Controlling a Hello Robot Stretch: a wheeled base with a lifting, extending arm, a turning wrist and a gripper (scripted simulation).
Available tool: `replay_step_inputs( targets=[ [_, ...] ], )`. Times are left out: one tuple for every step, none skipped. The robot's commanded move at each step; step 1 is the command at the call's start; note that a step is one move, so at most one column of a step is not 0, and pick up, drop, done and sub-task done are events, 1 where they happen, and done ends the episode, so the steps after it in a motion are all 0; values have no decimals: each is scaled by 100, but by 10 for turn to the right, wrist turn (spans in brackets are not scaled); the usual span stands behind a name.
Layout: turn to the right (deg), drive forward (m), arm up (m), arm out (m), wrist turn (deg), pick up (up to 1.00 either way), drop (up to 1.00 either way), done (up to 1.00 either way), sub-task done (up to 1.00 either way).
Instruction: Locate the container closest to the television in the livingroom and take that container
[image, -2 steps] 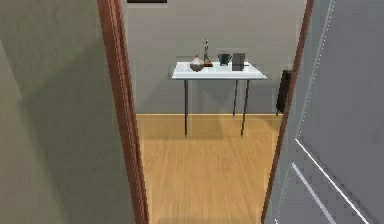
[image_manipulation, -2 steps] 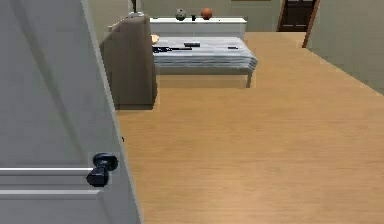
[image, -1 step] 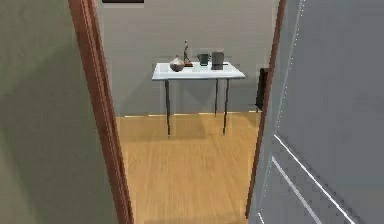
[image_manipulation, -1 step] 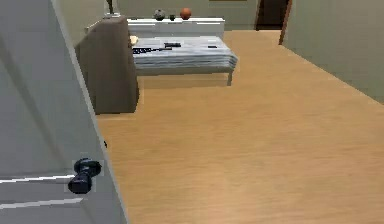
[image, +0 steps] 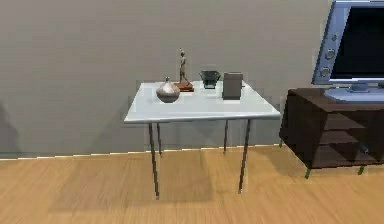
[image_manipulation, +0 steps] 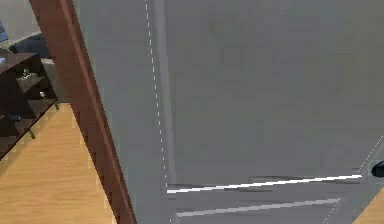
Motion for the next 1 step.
replay_step_inputs(
  targets=[
    [60, 0, 0, 0, 0, 0, 0, 0, 0]
  ],
)
